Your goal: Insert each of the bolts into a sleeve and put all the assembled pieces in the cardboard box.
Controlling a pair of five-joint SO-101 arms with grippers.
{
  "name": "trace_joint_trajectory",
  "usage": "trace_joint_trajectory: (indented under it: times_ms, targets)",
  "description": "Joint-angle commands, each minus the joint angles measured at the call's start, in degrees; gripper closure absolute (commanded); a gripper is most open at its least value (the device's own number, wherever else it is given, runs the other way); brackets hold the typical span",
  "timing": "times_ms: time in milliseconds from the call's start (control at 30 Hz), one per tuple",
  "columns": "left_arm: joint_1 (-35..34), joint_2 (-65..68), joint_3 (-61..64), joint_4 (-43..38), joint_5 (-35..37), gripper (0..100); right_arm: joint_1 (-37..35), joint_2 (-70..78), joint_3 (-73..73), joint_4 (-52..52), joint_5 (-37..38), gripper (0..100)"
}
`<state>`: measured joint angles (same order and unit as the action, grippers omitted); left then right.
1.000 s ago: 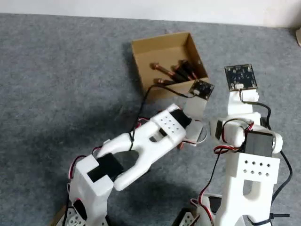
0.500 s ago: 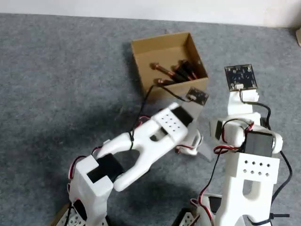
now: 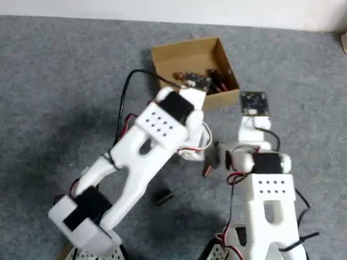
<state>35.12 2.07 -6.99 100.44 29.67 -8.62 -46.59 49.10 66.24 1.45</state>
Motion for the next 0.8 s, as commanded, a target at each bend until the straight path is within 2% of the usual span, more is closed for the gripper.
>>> trace_joint_trajectory:
  times_ms: [0, 33, 133, 333, 400, 533, 767]
  targets:
    - [-1.1, -5.7, 3.8, 0.4, 0.3, 96, -5.1, -0.2, 0.1, -4.0, -6.6, 59.5]
    - [-1.1, -6.4, 5.1, 0.4, 0.3, 100, -6.4, 0.1, 1.1, -4.4, -9.5, 59.5]
    - [-2.5, -8.6, 7.5, 0.4, 0.3, 97, -10.3, -0.3, 4.4, -8.6, -15.7, 59.5]
    - [-10.9, -12.0, 9.6, 0.4, 0.6, 99, -14.5, 0.2, 15.7, -25.4, -17.0, 59.5]
    - [-13.0, -12.7, 11.1, 0.4, 0.7, 99, -15.3, 0.2, 20.1, -31.6, -19.8, 59.5]
    - [-14.0, -12.9, 14.8, -0.1, 0.7, 99, -15.1, 0.2, 25.1, -35.4, -23.7, 59.5]
    - [-13.8, -12.9, 23.3, -13.8, 0.8, 99, -15.1, 0.2, 28.4, -42.6, -23.8, 59.5]
